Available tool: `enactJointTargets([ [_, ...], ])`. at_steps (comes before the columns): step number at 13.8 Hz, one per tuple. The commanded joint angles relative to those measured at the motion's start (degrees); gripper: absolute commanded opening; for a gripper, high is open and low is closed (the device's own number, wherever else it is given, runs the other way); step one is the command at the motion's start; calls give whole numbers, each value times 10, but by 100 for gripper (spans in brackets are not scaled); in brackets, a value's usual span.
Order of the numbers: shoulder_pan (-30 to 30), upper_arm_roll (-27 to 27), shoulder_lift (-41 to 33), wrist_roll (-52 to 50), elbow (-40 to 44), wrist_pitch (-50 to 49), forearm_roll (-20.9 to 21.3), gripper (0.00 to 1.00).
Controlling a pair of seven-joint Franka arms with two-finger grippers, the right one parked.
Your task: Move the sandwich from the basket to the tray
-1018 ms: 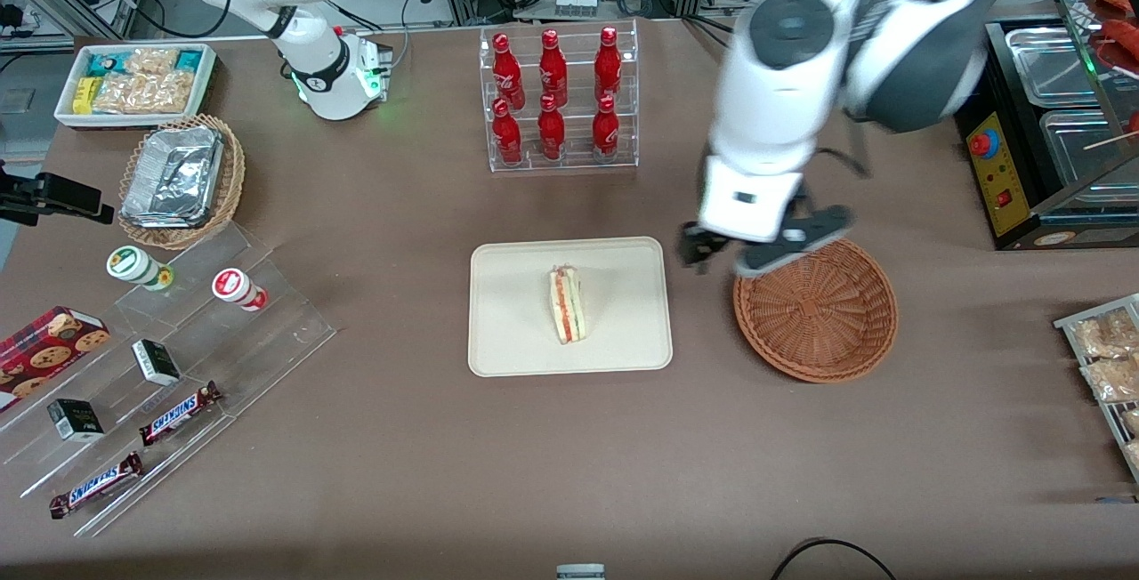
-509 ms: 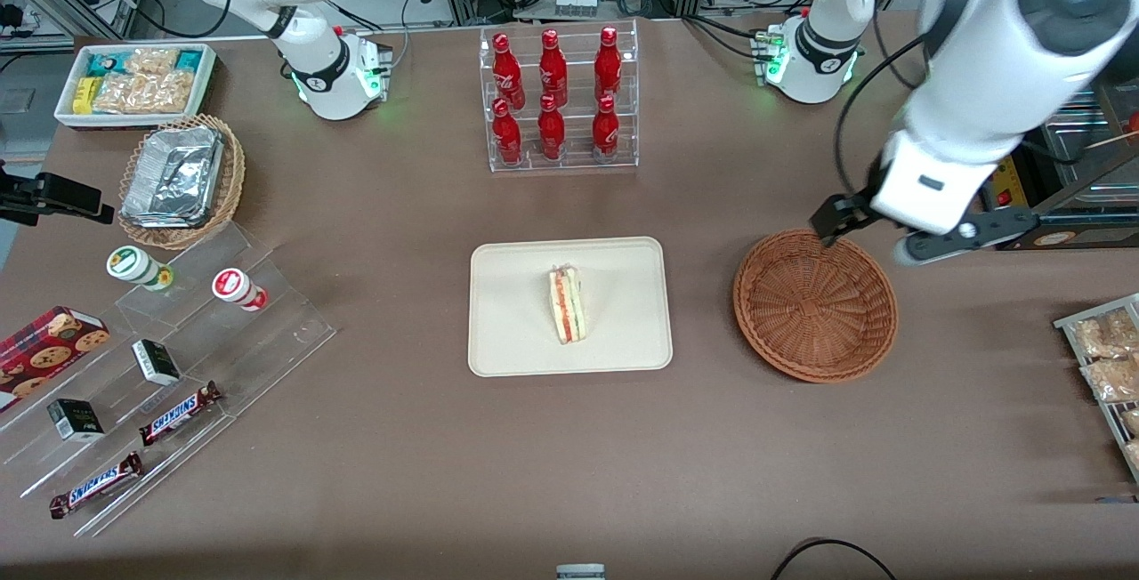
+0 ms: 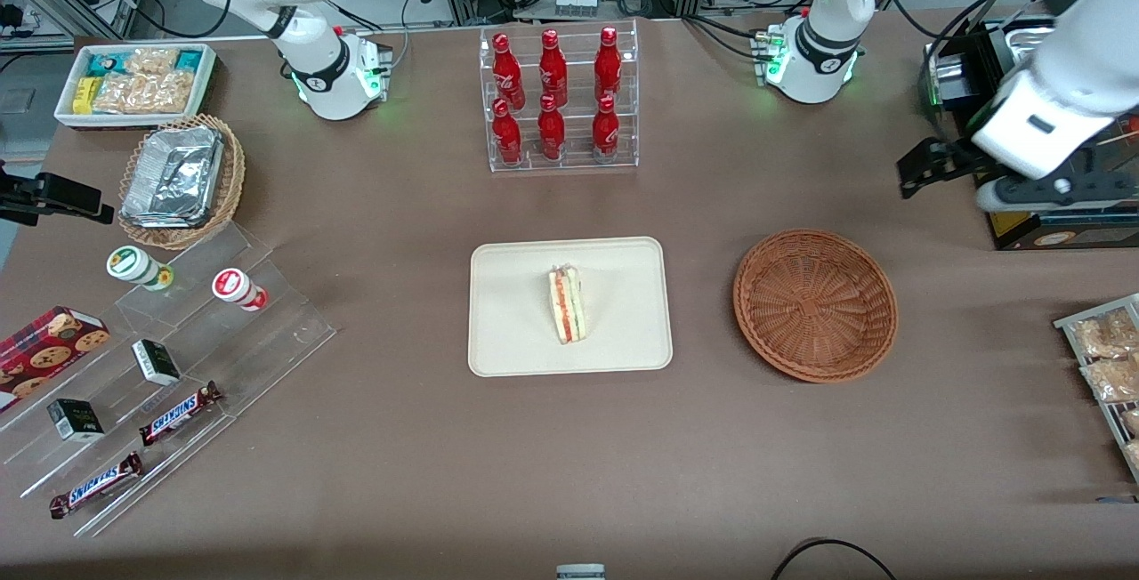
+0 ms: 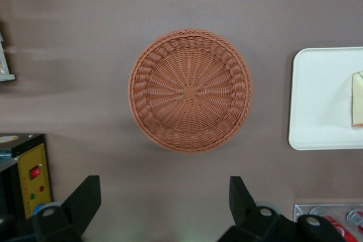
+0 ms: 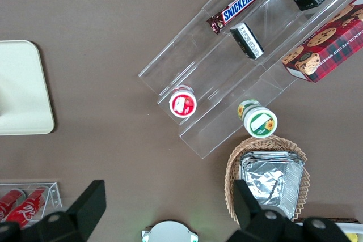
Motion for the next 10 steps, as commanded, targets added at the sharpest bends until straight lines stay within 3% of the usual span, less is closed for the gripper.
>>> enactJointTargets([
  [1,-33,39,-16,26,-11,-5,-4,100],
  [4,-33,38,14,30,31,-3,-1,100],
  [7,-34,24,57,25,90,-8,39,100],
  [10,-33,24,67,21,94,-3,49,100],
])
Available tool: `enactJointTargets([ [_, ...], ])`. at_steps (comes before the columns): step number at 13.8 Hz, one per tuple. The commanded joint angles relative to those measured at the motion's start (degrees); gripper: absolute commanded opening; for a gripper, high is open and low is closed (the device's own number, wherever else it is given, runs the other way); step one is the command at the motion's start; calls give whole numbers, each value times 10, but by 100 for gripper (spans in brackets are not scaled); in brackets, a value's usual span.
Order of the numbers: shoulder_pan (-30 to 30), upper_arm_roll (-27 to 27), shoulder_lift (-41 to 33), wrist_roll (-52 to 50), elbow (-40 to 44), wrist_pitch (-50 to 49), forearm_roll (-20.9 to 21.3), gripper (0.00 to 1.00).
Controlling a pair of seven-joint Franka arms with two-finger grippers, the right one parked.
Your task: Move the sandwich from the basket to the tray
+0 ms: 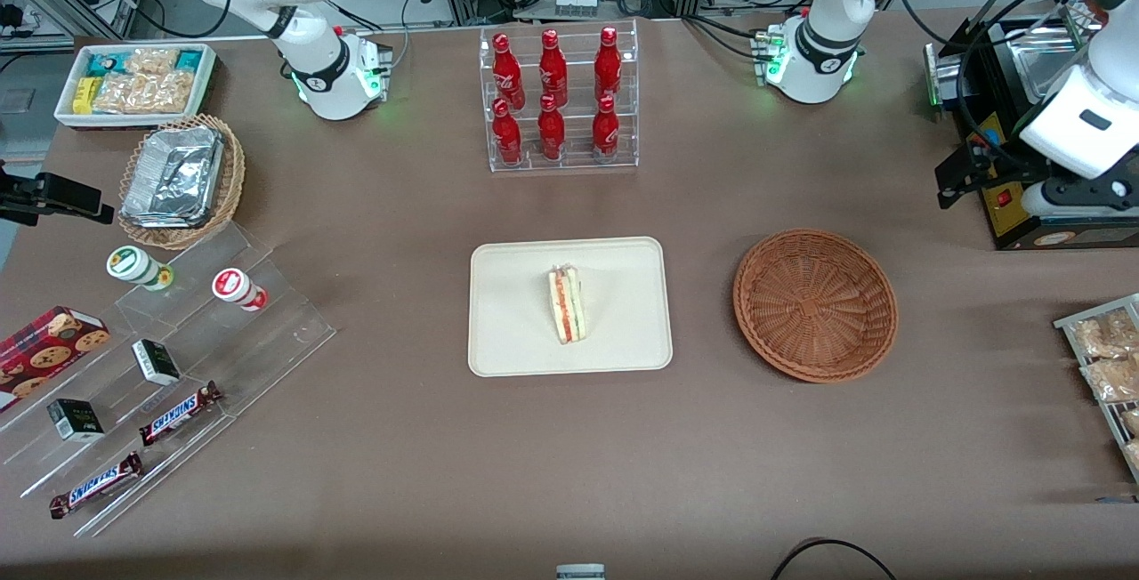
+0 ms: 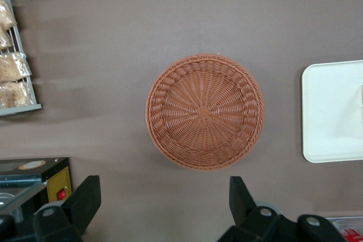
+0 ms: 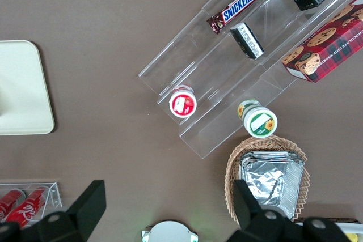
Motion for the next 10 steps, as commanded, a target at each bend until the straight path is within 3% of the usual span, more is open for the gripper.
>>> enactJointTargets([
  [1,-5,2,20,-1,22,-7,12,100],
  [10,1,25,20,6,20,-13,-9,100],
])
